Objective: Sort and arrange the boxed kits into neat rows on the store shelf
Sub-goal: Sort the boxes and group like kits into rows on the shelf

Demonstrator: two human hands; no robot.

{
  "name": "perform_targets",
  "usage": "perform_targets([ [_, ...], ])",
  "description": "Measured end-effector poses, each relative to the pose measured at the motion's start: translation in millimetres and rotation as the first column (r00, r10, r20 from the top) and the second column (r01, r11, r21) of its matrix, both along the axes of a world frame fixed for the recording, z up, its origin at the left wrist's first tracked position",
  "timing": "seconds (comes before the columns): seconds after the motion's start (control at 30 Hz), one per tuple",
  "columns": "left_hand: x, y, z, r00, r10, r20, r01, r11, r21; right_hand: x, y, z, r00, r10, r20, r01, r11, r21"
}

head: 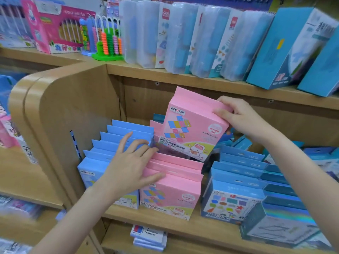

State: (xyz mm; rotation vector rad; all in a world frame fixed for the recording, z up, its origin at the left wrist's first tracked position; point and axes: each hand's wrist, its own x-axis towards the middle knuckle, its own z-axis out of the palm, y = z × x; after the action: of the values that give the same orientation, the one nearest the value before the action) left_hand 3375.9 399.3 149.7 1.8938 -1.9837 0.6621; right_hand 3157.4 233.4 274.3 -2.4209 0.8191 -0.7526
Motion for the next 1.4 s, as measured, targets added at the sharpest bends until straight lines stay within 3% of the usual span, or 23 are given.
perform_targets([
  [0.27, -1, 1, -2, 1.000, 0.029, -0.009, -0.029, 1.000, 0.002, 7, 8, 8, 0.994, 0.067, -0.088, -0.078, 0.988, -0.132],
  [0.4, -2, 0, -2, 0.999, -0.005, -0.047, 0.003, 0.999, -0.053, 22, 3, -16, 0.971, 0.097, -0.217, -0.139, 0.972, -0.189],
  [0.5, -2, -1, -4, 0.997, -0.006, -0.072, 0.002, 0.999, -0.051, 35, -2, -47, 0.917, 0.159, -0.365, -0.197, 0.978, -0.068],
  [0.6, -3, 0, -5, 0.996, 0.028, -0.080, -0.029, 1.000, -0.009, 39, -6, -65, 0.791, 0.250, -0.558, -0.276, 0.960, 0.039],
  [0.73, -4, 0, 3, 0.998, 0.026, -0.058, -0.024, 0.999, 0.025, 47, -28, -48, 0.935, 0.106, -0.338, -0.099, 0.994, 0.037],
  [0.9, -10, -15, 21, 1.000, -0.020, -0.003, 0.020, 0.996, 0.088, 79, -36, -60, 0.853, 0.115, -0.510, -0.177, 0.981, -0.074],
  [1.03, -10, -28, 24, 0.996, -0.092, 0.004, 0.091, 0.985, 0.148, 67, -49, -54, 0.890, 0.038, -0.455, -0.093, 0.991, -0.099],
  [1.17, -9, -33, 15, 0.991, -0.131, -0.006, 0.131, 0.984, 0.117, 35, -50, -47, 0.859, 0.162, -0.486, -0.117, 0.986, 0.122],
  [1.27, -9, -34, 13, 0.992, -0.126, 0.012, 0.125, 0.990, 0.058, 26, -57, -44, 0.934, 0.117, -0.338, -0.045, 0.976, 0.212],
  [1.33, -8, -34, 12, 0.992, -0.127, 0.027, 0.126, 0.992, 0.022, 28, -65, -43, 0.963, 0.008, -0.269, 0.028, 0.991, 0.131],
  [1.4, -9, -33, 11, 0.991, -0.126, 0.038, 0.125, 0.992, 0.011, 36, -68, -46, 0.937, -0.005, -0.350, 0.023, 0.999, 0.047],
])
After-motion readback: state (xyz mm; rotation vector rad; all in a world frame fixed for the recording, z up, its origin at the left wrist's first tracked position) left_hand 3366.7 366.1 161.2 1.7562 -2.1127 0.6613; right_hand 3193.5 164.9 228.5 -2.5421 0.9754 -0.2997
